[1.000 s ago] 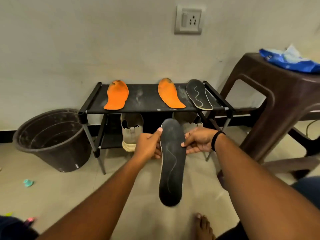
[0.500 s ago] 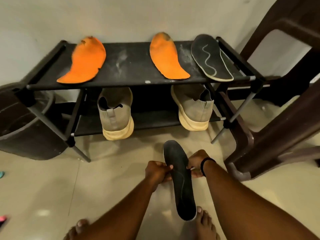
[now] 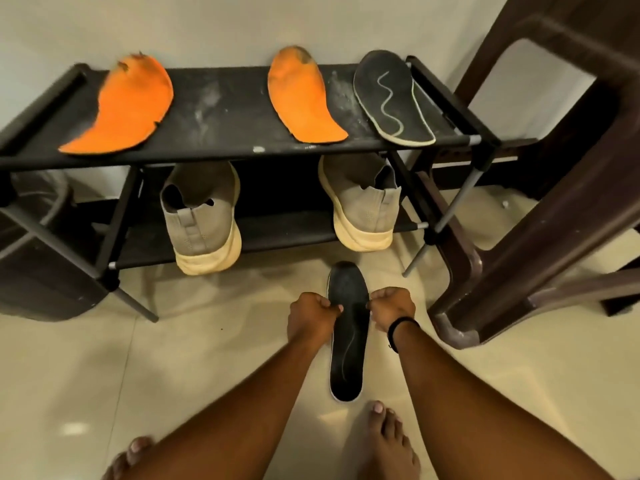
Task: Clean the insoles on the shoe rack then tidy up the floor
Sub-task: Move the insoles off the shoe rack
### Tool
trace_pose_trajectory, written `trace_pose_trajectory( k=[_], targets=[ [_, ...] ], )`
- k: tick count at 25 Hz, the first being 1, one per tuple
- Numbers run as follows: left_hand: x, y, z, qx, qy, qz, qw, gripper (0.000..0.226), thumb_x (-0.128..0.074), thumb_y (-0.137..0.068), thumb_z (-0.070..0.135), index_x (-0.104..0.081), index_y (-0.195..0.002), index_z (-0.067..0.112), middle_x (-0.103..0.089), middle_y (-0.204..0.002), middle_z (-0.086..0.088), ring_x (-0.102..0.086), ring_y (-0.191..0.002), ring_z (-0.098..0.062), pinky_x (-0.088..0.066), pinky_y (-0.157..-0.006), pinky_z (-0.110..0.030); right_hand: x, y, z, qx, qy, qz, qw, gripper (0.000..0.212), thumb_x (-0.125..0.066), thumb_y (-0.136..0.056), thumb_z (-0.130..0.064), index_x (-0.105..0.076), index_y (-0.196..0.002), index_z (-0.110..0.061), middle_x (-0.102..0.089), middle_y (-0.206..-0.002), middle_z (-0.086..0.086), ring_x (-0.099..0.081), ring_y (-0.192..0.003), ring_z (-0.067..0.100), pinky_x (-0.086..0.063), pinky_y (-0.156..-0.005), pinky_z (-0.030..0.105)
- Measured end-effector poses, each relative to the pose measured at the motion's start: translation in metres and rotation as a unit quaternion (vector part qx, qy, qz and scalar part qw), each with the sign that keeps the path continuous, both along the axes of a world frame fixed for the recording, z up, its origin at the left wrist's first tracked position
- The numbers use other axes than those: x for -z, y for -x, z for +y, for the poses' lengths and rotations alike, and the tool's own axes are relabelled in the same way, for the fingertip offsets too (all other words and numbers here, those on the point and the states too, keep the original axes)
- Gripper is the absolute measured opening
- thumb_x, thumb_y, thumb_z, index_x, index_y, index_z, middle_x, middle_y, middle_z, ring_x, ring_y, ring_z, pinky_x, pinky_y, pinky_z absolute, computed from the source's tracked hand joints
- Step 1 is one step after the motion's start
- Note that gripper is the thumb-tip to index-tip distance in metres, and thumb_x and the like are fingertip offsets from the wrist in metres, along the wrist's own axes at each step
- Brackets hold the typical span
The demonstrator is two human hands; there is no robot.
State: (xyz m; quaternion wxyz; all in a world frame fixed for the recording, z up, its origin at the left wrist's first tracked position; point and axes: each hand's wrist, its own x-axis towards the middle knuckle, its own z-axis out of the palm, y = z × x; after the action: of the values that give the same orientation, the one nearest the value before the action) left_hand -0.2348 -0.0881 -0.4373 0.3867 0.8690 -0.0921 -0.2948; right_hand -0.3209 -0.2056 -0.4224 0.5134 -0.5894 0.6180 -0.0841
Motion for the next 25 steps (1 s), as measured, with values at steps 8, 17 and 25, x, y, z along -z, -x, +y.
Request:
trace_pose_trajectory(
  k=[8, 17, 25],
  targets=[
    [-0.168, 0.02, -0.002, -0.031, 0.188, -0.292, 0.937, 0.033, -0.06, -0.093, 0.045, -0.067, -0.073, 0.019, -0.065, -0.067, 0.006, -0.063, -0.066, -0.011, -0.049, -0.059, -0.028, -0.174, -0.018, 0.035, -0.408, -0.156, 0.021, 0.899, 0.019, -0.052, -0.098, -0.018, -0.065, -0.085, -0.01, -0.068, -0.071, 0.003, -0.064, -0.065, 0.014, -0.05, -0.062, 0.027],
    [-0.3, -0.04, -0.05, -0.018, 0.321, -0.278, 0.905, 0.021, -0.065, -0.088, 0.012, -0.073, -0.107, 0.008, -0.072, -0.089, 0.0, -0.067, -0.078, -0.01, -0.053, -0.074, -0.021, -0.319, -0.029, -0.004, -0.177, 0.211, -0.295, 0.915, 0.008, -0.069, -0.081, 0.001, -0.074, -0.079, -0.006, -0.069, -0.068, 0.012, -0.062, -0.051, 0.014, -0.052, -0.049, 0.024],
    [-0.281, -0.085, -0.128, 0.063, 0.146, -0.17, 0.973, 0.028, -0.075, -0.083, 0.016, -0.066, -0.106, 0.003, -0.07, -0.103, -0.013, -0.067, -0.092, -0.03, -0.045, -0.056, -0.029, -0.274, -0.063, -0.052, -0.084, 0.367, -0.067, 0.924, 0.034, -0.062, -0.084, -0.006, -0.044, -0.055, -0.011, -0.044, -0.055, 0.003, -0.041, -0.05, 0.015, -0.033, -0.044, 0.024]
  ],
)
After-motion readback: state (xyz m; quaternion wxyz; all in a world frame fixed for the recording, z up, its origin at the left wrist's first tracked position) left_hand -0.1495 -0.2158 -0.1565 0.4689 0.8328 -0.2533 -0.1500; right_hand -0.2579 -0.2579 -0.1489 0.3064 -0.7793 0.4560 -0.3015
